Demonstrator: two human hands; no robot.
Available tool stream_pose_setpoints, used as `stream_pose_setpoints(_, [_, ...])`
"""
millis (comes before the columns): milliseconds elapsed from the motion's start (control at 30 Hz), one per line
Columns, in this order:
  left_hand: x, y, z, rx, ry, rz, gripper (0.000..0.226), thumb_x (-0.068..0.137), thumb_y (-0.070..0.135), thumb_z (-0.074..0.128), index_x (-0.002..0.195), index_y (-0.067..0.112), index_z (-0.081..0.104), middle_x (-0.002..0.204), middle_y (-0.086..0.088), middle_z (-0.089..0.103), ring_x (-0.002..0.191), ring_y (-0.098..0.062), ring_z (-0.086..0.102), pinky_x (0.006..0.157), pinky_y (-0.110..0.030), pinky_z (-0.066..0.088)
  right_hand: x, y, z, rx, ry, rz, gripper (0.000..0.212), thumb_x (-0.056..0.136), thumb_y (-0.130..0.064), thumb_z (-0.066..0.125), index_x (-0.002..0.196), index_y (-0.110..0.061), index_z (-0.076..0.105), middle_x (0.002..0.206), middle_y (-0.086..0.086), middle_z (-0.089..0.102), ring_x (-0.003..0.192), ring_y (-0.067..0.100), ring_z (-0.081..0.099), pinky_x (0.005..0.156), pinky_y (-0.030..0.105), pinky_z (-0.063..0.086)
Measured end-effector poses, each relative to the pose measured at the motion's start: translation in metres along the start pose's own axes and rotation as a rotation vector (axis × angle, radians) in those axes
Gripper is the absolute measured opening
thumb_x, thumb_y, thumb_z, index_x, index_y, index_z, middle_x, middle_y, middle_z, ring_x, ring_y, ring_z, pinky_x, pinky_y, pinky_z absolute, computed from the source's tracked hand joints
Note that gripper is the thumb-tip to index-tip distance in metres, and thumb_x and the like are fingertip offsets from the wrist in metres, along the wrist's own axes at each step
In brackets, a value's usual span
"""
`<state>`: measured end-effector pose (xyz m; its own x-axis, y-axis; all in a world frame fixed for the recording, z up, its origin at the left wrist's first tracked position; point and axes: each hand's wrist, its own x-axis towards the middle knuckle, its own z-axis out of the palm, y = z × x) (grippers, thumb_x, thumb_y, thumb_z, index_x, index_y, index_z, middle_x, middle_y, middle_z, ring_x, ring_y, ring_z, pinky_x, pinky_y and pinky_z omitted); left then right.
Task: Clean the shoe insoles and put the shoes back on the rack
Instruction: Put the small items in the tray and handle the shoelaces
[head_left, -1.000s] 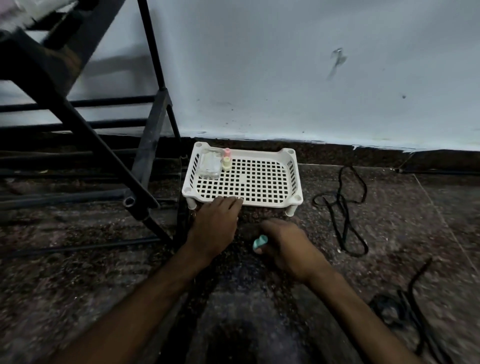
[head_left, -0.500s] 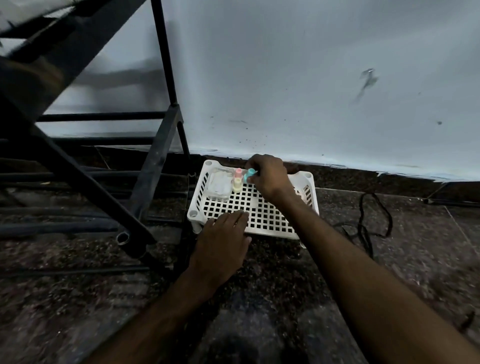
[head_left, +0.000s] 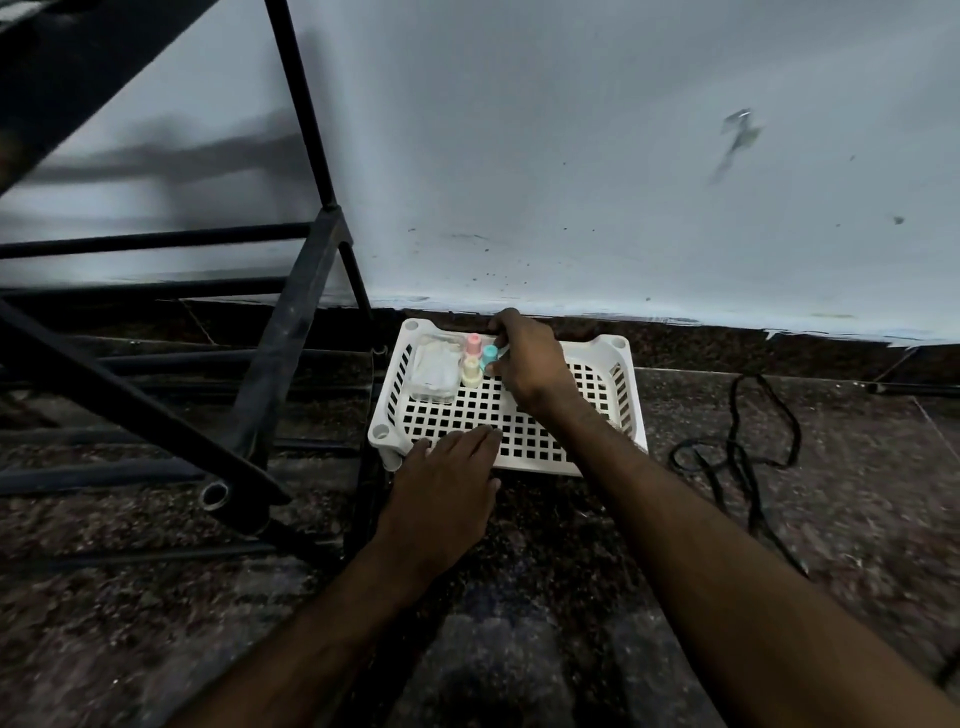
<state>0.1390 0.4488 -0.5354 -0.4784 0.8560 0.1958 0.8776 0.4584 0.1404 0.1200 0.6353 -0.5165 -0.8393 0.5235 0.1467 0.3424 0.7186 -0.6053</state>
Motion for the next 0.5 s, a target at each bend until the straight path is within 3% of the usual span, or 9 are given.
stream_pose_setpoints(167, [0.001,0.004,-0.001,0.013,0.013,0.014,0.052,0.075,0.033,0.071,0.124,0.015,0.062,0.121,-0.002,0.066,0.105,-0.019,0.066,0.081,-0.044,0.056,-0.015,0.004,-0.012,0.045,0.041,0.004,0.048,0.078,-0.001,0.071,0.121,-0.011,0.053,0.111,0.006,0.061,0.095,0.020,0.059,0.081,0.035,0.049])
stream_pose_setpoints(233, [0.002,0.007,-0.002,0.013,0.022,0.014,0.051,0.076,0.033,0.066,0.122,0.014,0.063,0.120,-0.002,0.067,0.103,-0.019,0.067,0.080,-0.042,0.057,-0.025,0.009,-0.018,0.042,0.061,-0.017,0.045,0.078,0.001,0.068,0.119,-0.012,0.055,0.111,0.005,0.062,0.092,0.019,0.061,0.078,0.031,0.048])
stream_pose_setpoints(367, [0.006,0.018,-0.004,-0.010,-0.003,0.004,0.053,0.076,0.034,0.057,0.124,0.013,0.062,0.121,-0.004,0.066,0.104,-0.021,0.066,0.080,-0.045,0.056,-0.045,0.022,-0.031,0.012,0.050,-0.025,0.040,0.077,-0.004,0.068,0.114,-0.014,0.056,0.107,0.005,0.062,0.092,0.021,0.060,0.080,0.037,0.050])
stream_pose_setpoints(500, [0.006,0.040,-0.011,-0.062,0.032,0.058,0.053,0.081,0.036,0.047,0.126,0.011,0.061,0.123,-0.005,0.065,0.106,-0.022,0.065,0.082,-0.043,0.056,-0.083,0.028,-0.062,0.088,0.171,0.008,0.031,0.078,-0.006,0.069,0.106,-0.015,0.060,0.099,-0.001,0.063,0.086,0.017,0.062,0.077,0.035,0.052])
